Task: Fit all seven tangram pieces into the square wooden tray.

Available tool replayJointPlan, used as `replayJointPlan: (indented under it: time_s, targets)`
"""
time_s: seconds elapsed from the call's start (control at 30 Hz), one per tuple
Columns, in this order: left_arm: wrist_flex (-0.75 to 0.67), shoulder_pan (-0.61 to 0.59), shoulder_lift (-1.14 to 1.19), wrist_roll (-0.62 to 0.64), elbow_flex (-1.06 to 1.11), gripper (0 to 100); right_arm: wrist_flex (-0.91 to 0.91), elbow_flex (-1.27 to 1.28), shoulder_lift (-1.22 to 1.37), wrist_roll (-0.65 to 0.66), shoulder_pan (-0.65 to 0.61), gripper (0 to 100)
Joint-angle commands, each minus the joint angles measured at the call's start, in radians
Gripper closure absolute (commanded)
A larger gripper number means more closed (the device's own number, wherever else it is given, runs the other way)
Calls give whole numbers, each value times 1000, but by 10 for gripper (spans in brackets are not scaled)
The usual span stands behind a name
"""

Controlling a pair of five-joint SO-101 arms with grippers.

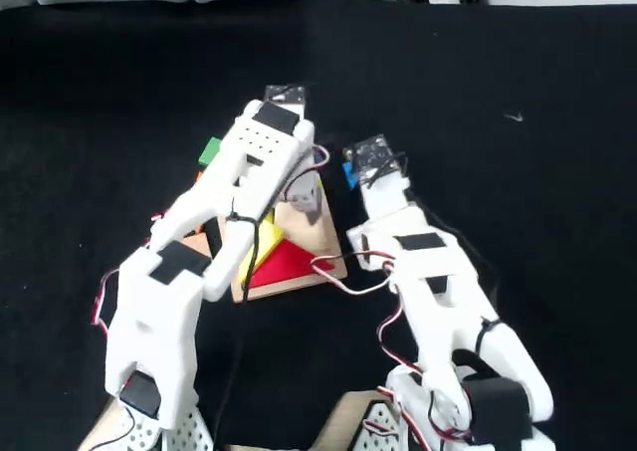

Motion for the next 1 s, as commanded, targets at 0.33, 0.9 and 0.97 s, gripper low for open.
replayJointPlan:
  time_s: [0.33, 0.9, 0.97]
  targets:
    - [9, -94, 72, -55, -61, 770, -92, 50, -150, -5, 25, 988]
    - [233, -97, -12, -92, -225, 770, -92, 50, -151, 0, 25, 988]
    - [247, -94, -23, -163, -202, 770, -94, 48, -153, 0, 25, 988]
